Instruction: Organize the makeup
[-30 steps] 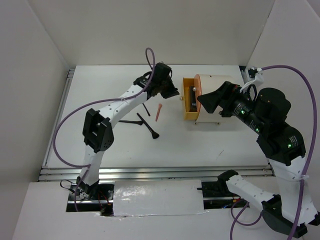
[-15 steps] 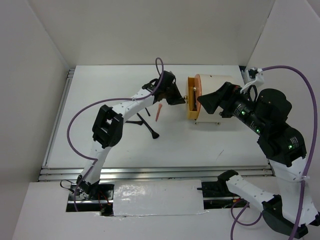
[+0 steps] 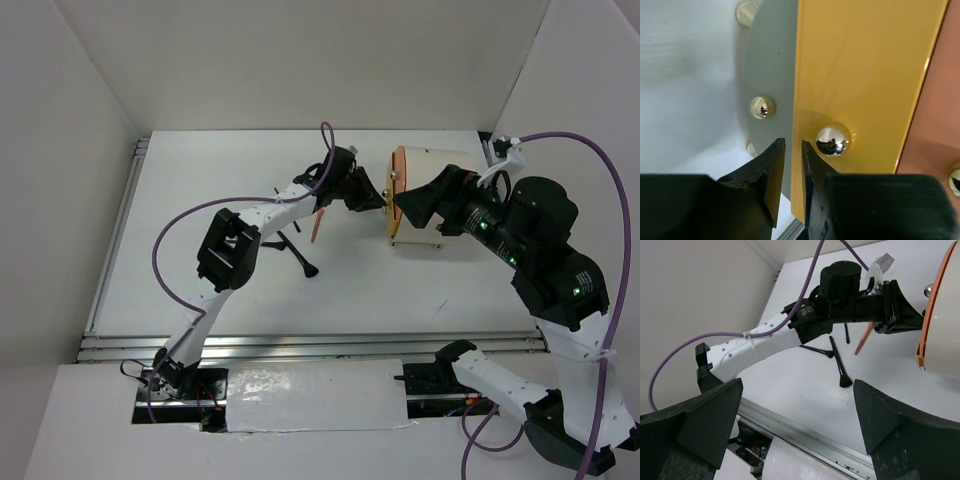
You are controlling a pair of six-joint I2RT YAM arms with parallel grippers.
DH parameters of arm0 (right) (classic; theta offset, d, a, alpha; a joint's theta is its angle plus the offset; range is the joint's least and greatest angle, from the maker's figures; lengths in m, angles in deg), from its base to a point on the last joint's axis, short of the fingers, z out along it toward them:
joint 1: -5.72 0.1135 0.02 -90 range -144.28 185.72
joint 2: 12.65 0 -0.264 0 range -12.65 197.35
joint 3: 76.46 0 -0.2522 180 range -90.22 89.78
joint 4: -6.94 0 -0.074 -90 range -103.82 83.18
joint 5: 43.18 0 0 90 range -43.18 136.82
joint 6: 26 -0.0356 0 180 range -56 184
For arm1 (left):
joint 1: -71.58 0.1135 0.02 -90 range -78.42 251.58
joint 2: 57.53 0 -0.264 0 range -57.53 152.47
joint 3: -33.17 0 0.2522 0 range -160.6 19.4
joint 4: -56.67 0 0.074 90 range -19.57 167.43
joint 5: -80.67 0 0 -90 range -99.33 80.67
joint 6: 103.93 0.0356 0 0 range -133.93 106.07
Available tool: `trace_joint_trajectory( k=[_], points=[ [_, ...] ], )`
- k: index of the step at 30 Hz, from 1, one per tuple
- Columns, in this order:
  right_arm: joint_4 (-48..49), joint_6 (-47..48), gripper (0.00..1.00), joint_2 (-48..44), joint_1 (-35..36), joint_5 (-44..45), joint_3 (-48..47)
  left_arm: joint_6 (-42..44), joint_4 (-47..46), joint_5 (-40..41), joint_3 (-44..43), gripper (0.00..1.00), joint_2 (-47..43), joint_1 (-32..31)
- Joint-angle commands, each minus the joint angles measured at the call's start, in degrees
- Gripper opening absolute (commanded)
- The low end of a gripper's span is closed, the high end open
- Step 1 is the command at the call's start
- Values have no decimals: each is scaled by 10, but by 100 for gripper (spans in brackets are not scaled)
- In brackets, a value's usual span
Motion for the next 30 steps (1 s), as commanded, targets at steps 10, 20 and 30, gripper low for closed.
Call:
trace_joint_trajectory(
  k=[10,20,30],
  points=[
    [26,8,100,-1,3,16,18,-42,-119,-44,9,31,-6,-34],
    [40,7,100,2,1,16,53,-40,-109,-13,71,30,-50,-36],
    [45,11,98,1,2,13,85,-47,-69,32,100,50,-70,-25]
  ],
)
